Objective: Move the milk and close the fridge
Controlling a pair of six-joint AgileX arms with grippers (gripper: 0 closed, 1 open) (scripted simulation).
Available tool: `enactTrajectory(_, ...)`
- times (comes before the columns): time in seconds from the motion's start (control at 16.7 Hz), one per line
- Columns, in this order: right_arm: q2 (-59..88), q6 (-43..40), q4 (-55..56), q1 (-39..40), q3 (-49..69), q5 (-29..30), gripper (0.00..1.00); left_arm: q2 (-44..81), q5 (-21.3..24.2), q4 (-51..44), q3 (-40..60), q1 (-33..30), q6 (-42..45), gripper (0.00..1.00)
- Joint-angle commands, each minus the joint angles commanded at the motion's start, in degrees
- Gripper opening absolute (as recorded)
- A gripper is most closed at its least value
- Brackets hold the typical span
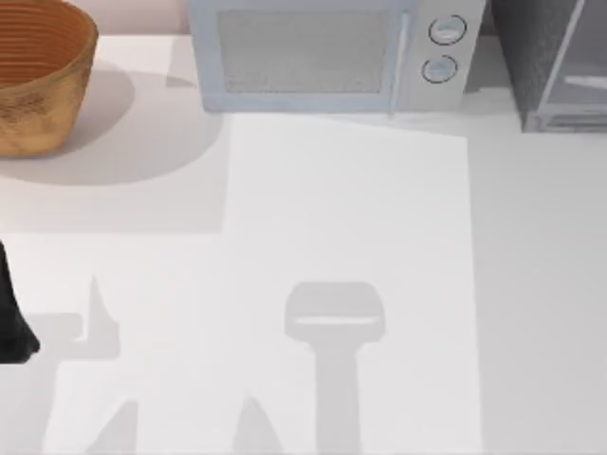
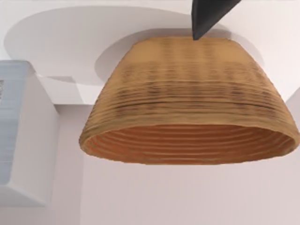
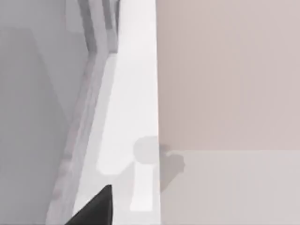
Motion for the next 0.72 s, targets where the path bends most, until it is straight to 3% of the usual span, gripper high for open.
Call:
enactTrajectory(0.48,-0.4,3.1,3.4,3.0,-0.4,-0.2,1.00,0.0,0.0,0.0,0.0,0.0,0.0,1.00)
enactTrajectory(0.72,-2.0,8.4,7.1,8.7,-2.9,5.9,1.00,0.0,0.0,0.0,0.0,0.0,0.0,1.00)
